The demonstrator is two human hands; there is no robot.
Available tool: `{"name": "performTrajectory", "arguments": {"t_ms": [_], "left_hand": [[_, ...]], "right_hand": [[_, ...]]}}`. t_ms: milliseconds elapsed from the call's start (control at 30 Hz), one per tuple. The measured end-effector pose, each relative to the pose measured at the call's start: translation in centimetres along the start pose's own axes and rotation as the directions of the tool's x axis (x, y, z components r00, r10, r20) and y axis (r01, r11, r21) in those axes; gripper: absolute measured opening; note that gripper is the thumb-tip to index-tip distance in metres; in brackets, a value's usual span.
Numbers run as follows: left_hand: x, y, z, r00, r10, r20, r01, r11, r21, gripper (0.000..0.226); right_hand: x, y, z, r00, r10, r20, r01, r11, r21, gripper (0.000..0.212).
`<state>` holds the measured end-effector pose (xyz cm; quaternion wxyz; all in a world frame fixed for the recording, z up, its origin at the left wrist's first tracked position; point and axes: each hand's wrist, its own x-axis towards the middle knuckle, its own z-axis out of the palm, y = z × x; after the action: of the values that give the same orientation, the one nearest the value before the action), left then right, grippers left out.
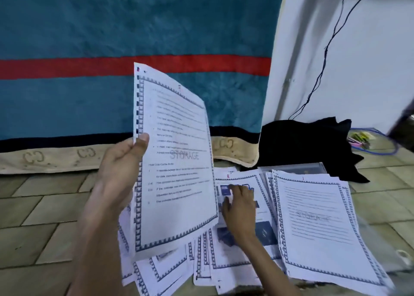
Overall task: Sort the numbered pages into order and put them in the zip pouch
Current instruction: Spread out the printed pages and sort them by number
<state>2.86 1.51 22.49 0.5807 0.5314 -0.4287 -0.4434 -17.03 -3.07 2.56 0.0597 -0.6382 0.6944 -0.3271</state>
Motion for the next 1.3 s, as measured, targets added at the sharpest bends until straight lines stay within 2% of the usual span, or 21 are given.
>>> {"name": "performTrajectory", "arguments": {"t_ms": [67, 133, 200, 267, 400, 467, 567, 667, 800, 900, 1000, 1067, 1100, 1133, 1200, 1233, 1300], "left_hand": [[0.7, -0.7, 1.3, 0.999, 0.005, 0.051, -0.006, 1.000, 0.014, 0.029], [1.6, -2.1, 2.6, 0.995, -0.028, 0.091, 0.023, 0.998, 0.059, 0.035], [2.4, -3.9, 3.9, 0.993, -0.077, 0.089, 0.070, 0.994, 0.084, 0.032], [2.8, -6.0, 5.2, 0.987, -0.134, 0.094, 0.124, 0.987, 0.104, 0.028], [3.5, -11.0, 6.3, 0.945, -0.304, 0.120, 0.284, 0.945, 0.160, 0.024], [4.2, -13.8, 6.0, 0.905, -0.406, 0.128, 0.378, 0.905, 0.195, 0.031], [5.0, -17.6, 5.1, 0.861, -0.504, 0.063, 0.476, 0.844, 0.246, 0.042], [4.9, -19.0, 5.3, 0.821, -0.570, 0.031, 0.551, 0.806, 0.218, 0.043], [4.4, -19.3, 6.3, 0.795, -0.603, 0.059, 0.583, 0.788, 0.197, 0.041], [4.3, -19.7, 6.6, 0.783, -0.616, 0.082, 0.602, 0.784, 0.151, 0.040], [4.0, -20.0, 6.5, 0.736, -0.657, 0.162, 0.664, 0.748, 0.018, 0.042], [3.9, -20.4, 6.6, 0.724, -0.660, 0.202, 0.677, 0.735, -0.027, 0.051], [3.9, -20.6, 6.6, 0.720, -0.664, 0.203, 0.684, 0.729, -0.039, 0.058], [4.0, -20.8, 6.5, 0.712, -0.668, 0.216, 0.693, 0.718, -0.062, 0.066], [3.9, -21.0, 6.5, 0.692, -0.671, 0.264, 0.709, 0.702, -0.073, 0.074], [3.7, -20.9, 6.5, 0.692, -0.668, 0.273, 0.709, 0.700, -0.084, 0.075], [3.5, -20.9, 6.6, 0.708, -0.643, 0.293, 0.689, 0.720, -0.085, 0.067]], "right_hand": [[1.3, 2.6, -2.2, 0.962, 0.263, 0.070, -0.253, 0.959, -0.126, 0.052], [1.8, 5.2, -4.0, 0.873, 0.475, 0.106, -0.445, 0.867, -0.225, 0.068], [1.6, 7.2, -5.1, 0.833, 0.544, 0.102, -0.500, 0.819, -0.280, 0.071], [1.4, 8.4, -5.6, 0.828, 0.550, 0.111, -0.496, 0.810, -0.312, 0.061], [1.5, 9.7, -5.9, 0.834, 0.524, 0.172, -0.451, 0.827, -0.335, 0.048], [1.7, 10.4, -5.9, 0.826, 0.523, 0.209, -0.439, 0.830, -0.343, 0.046], [2.1, 11.0, -6.1, 0.815, 0.512, 0.271, -0.432, 0.849, -0.303, 0.040], [2.6, 11.2, -6.7, 0.846, 0.455, 0.277, -0.403, 0.887, -0.226, 0.028], [3.0, 10.6, -7.8, 0.865, 0.391, 0.315, -0.407, 0.913, -0.015, 0.029], [3.0, 8.3, -8.4, 0.887, 0.262, 0.380, -0.356, 0.912, 0.202, 0.039], [2.2, 5.0, -7.9, 0.858, 0.182, 0.481, -0.400, 0.824, 0.402, 0.040], [1.2, 2.8, -6.8, 0.799, 0.110, 0.591, -0.475, 0.719, 0.508, 0.028], [0.7, 2.1, -6.1, 0.760, 0.090, 0.643, -0.518, 0.683, 0.515, 0.032], [0.2, 1.9, -5.3, 0.749, 0.089, 0.657, -0.510, 0.710, 0.485, 0.057], [-0.7, 2.7, -3.4, 0.808, 0.052, 0.587, -0.292, 0.900, 0.322, 0.105], [-1.0, 3.5, -2.6, 0.831, 0.039, 0.555, -0.169, 0.968, 0.185, 0.116], [-1.8, 5.2, -1.3, 0.856, 0.039, 0.516, -0.013, 0.998, -0.054, 0.113]]}}
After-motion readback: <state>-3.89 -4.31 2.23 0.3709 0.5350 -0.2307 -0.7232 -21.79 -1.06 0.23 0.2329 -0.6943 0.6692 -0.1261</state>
